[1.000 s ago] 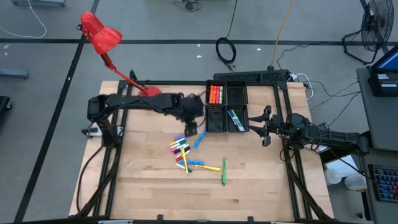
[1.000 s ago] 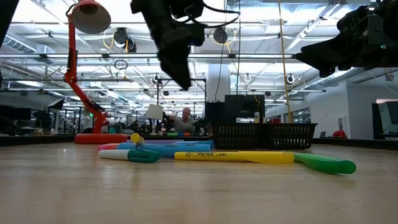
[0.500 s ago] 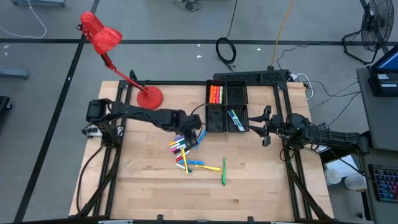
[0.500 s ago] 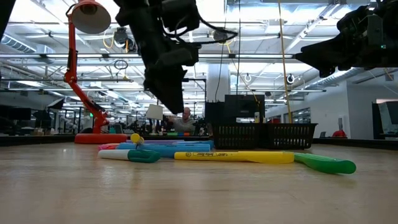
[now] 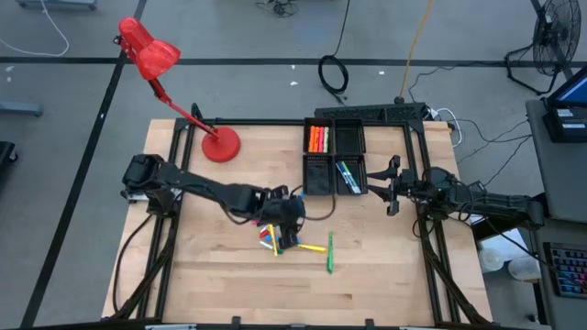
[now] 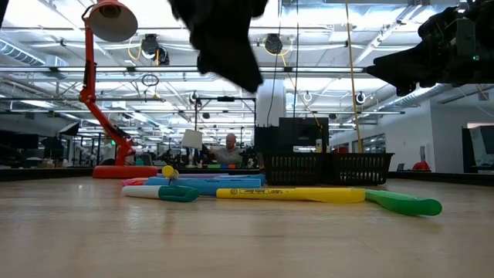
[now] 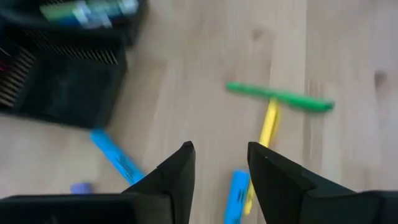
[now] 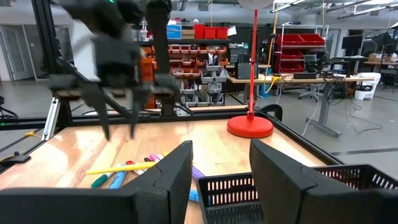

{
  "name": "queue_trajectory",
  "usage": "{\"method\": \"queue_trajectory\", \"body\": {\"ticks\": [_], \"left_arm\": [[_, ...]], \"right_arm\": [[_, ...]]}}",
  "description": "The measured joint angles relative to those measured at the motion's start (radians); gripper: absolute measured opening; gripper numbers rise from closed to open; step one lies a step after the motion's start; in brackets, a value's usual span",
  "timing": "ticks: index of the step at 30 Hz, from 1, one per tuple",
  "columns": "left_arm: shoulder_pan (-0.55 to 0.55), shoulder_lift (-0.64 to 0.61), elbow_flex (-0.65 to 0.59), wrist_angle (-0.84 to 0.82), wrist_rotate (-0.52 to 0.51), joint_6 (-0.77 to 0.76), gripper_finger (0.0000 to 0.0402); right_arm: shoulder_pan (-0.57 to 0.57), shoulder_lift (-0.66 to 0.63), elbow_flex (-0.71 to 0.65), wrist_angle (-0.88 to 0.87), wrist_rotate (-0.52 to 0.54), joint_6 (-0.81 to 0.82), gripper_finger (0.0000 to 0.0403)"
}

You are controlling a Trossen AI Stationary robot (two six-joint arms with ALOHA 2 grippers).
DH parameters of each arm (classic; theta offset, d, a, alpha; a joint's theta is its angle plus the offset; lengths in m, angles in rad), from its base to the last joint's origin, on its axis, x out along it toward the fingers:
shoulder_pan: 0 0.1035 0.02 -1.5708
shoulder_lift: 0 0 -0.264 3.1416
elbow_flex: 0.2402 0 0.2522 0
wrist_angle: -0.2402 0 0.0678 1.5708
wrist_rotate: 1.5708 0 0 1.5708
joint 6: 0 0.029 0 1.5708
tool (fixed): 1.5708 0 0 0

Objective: Pick & Place Markers
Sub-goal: Put the blue highlighter pen into the top left black bin

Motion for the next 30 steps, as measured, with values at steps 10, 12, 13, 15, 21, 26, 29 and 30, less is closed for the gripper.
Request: {"method": "queue_trajectory", "body": {"ticks": [10,12,13,15,21,26,29,30], "left_arm": [[-0.123,0.204,0.305,-0.267,-0.065,-0.017,0.0153],[-0.133,0.251,0.344,-0.334,-0.003,0.024,0.0157],[-0.136,0.272,0.350,-0.365,0.025,0.047,0.0161],[-0.137,0.296,0.348,-0.415,0.064,0.117,0.0171],[-0.123,0.300,0.274,-0.472,0.065,0.166,0.0192],[-0.098,0.300,0.204,-0.411,0.073,0.166,0.0189],[-0.081,0.300,0.165,-0.385,0.075,0.169,0.0182],[-0.077,0.300,0.155,-0.377,0.075,0.169,0.0179]], "right_arm": [[0.000,0.000,0.000,0.000,0.000,0.000,0.0146],[0.000,0.000,0.000,-0.001,0.000,0.000,0.0146],[0.000,0.000,0.000,0.000,0.000,0.000,0.0146],[0.000,0.000,0.000,0.000,0.000,0.000,0.0146],[0.000,0.000,0.000,0.000,0.000,0.000,0.0146],[0.000,0.000,0.000,0.000,0.000,0.000,0.0146],[0.000,0.000,0.000,0.000,0.000,0.000,0.0146],[0.000,0.000,0.000,0.000,0.000,0.000,0.0146]]}}
